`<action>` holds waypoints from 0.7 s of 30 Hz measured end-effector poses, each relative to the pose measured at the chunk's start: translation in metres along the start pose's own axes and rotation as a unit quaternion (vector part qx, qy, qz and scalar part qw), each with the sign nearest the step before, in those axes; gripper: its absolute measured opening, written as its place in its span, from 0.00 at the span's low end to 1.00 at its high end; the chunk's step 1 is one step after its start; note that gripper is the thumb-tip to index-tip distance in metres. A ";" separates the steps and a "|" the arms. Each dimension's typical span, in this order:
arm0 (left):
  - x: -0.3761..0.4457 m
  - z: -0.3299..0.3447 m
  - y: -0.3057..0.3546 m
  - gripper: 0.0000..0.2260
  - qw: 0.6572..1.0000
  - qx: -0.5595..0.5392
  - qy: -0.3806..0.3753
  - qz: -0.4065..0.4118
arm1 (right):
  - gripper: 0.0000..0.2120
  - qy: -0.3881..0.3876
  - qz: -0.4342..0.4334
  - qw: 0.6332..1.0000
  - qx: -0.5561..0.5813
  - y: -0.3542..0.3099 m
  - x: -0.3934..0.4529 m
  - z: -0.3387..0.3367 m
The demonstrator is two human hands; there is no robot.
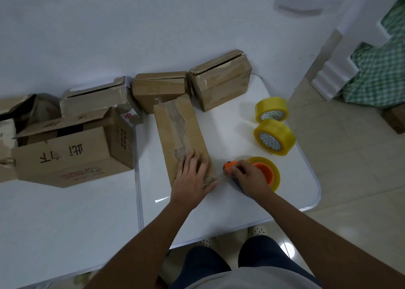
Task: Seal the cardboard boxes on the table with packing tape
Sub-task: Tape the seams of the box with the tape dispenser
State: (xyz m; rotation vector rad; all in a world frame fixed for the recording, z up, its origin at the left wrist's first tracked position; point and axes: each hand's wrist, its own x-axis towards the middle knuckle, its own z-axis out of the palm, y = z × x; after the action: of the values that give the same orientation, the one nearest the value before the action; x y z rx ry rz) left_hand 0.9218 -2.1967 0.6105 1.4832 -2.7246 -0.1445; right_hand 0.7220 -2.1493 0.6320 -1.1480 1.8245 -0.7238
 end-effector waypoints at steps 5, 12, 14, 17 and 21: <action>0.000 0.006 -0.001 0.33 1.000 0.006 -0.016 0.006 | 0.08 0.045 -0.029 0.999 -0.004 -0.003 -0.002 0.010; -0.006 0.004 -0.020 0.33 0.998 0.000 0.015 0.055 | 0.08 0.048 -0.069 0.996 0.009 0.000 0.010 0.028; -0.006 0.007 -0.019 0.33 0.998 0.005 0.016 0.060 | 0.08 0.059 -0.084 0.995 0.006 0.002 0.014 0.035; -0.007 0.010 -0.020 0.32 0.997 0.018 0.023 0.065 | 0.09 0.070 -0.095 0.993 0.009 0.004 0.018 0.046; -0.006 0.013 -0.021 0.31 0.996 0.024 0.033 0.077 | 0.10 0.066 -0.103 0.992 -0.016 0.002 0.029 0.063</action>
State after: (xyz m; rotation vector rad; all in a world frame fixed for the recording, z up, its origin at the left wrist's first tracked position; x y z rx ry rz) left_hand 0.9418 -2.2023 0.5960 1.2569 -2.7950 -0.0248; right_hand 0.7702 -2.1769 0.5901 -1.3511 1.8479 -0.9109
